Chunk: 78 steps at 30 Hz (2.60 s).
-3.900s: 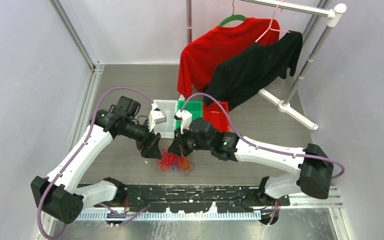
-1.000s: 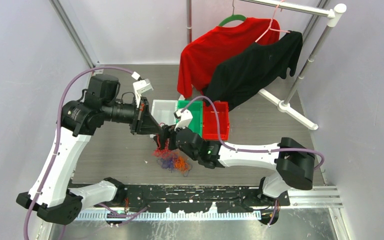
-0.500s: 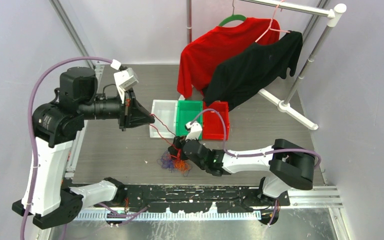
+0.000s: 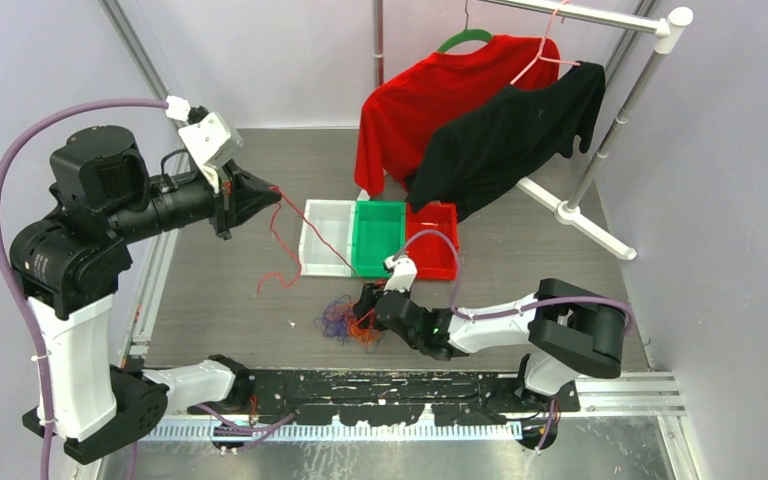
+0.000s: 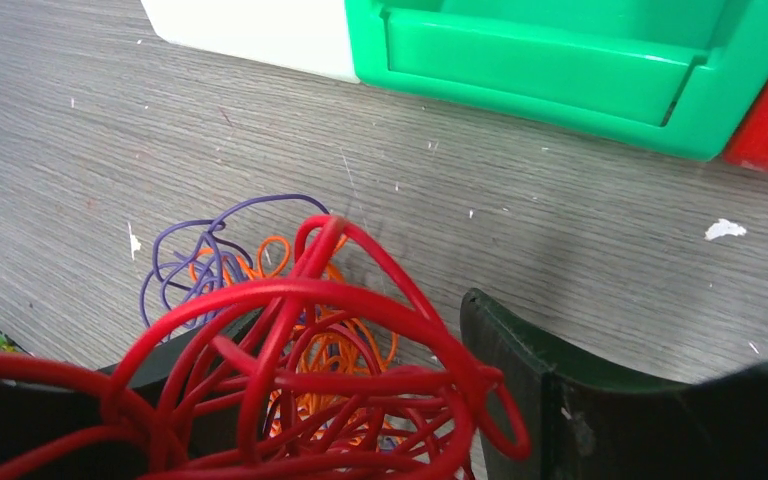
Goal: Untangle the cables
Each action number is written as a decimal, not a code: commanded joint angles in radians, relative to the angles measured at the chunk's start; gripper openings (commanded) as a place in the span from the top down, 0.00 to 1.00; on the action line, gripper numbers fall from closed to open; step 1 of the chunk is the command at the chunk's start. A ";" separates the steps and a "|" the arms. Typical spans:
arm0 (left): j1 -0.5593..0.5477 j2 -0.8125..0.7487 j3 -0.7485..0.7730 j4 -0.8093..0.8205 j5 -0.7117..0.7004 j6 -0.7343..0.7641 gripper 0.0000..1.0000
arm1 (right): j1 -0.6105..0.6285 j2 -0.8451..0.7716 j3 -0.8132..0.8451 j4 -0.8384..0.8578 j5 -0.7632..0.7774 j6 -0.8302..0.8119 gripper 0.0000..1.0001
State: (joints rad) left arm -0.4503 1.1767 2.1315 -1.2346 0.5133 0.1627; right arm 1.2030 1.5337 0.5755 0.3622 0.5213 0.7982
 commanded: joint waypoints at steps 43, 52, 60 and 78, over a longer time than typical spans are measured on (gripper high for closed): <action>0.001 -0.103 -0.069 0.657 -0.521 0.172 1.00 | 0.090 -0.212 0.078 -0.026 -0.009 -0.236 0.21; 0.001 -0.134 -0.100 0.456 -0.243 0.105 1.00 | 0.090 -0.239 0.274 0.061 -0.394 -0.396 0.23; 0.000 -0.135 -0.092 0.424 -0.051 0.027 1.00 | 0.079 -0.192 0.288 0.089 -0.434 -0.461 0.22; 0.001 -0.109 -0.034 0.439 0.006 -0.028 1.00 | -0.017 -0.164 0.197 0.156 -0.412 -0.338 0.71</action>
State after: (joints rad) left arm -0.4515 1.0634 2.0560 -0.8307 0.5022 0.1555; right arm 1.1889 1.3540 0.7658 0.4564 0.1032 0.4397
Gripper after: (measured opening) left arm 0.019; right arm 0.300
